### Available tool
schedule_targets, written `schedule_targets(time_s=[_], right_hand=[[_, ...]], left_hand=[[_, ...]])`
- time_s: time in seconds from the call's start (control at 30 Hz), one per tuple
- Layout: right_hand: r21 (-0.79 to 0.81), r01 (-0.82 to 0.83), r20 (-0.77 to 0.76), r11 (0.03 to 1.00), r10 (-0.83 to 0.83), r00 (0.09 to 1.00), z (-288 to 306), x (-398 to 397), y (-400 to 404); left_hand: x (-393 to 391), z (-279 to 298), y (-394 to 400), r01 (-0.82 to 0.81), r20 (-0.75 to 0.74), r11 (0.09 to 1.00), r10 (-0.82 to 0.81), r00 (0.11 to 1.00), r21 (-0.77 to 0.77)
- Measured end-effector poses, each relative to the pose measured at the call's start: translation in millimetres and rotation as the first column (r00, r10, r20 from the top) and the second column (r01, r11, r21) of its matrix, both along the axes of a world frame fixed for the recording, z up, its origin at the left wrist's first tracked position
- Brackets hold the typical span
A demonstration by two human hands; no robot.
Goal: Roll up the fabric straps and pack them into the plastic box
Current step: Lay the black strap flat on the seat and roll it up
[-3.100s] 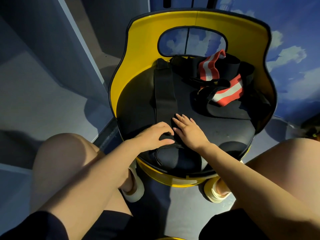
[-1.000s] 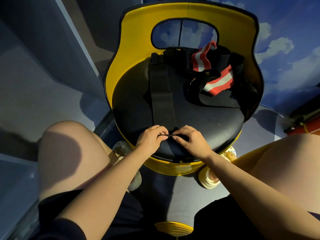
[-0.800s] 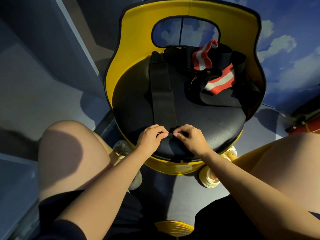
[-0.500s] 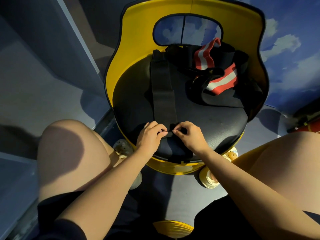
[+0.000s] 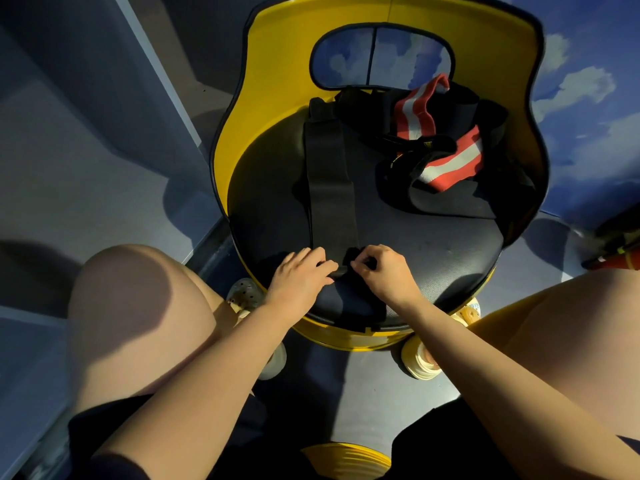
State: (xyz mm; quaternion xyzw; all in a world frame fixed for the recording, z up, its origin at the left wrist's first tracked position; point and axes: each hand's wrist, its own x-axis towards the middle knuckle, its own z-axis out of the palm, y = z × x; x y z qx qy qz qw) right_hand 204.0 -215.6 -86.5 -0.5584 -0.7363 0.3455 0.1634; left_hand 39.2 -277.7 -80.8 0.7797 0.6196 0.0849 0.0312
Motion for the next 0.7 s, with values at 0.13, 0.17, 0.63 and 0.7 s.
schedule_targets(time_s=[0.13, 0.17, 0.63, 0.7], right_hand=[[0.119, -0.066, 0.026, 0.991, 0.063, 0.998, -1.2, 2.2, -2.4], [0.169, -0.128, 0.041, 0.977, 0.123, 0.992, -1.5, 4.3, -2.9], [0.324, -0.393, 0.224, 0.86, 0.334, 0.916, 4.8, 8.0, 10.7], [0.245, -0.345, 0.164, 0.906, 0.312, 0.936, 7.8, 5.7, 10.5]], left_hand=[[0.4, 6.1, 6.9, -0.033, 0.069, 0.988, 0.044, 0.997, -0.149], [0.4, 6.2, 8.6, -0.049, 0.089, 0.985, 0.065, 0.994, -0.168], [-0.6, 5.2, 21.5, -0.265, 0.422, 0.885, 0.423, 0.802, -0.383], [-1.9, 6.1, 21.6, -0.263, 0.417, 0.899, 0.401, 0.816, -0.351]])
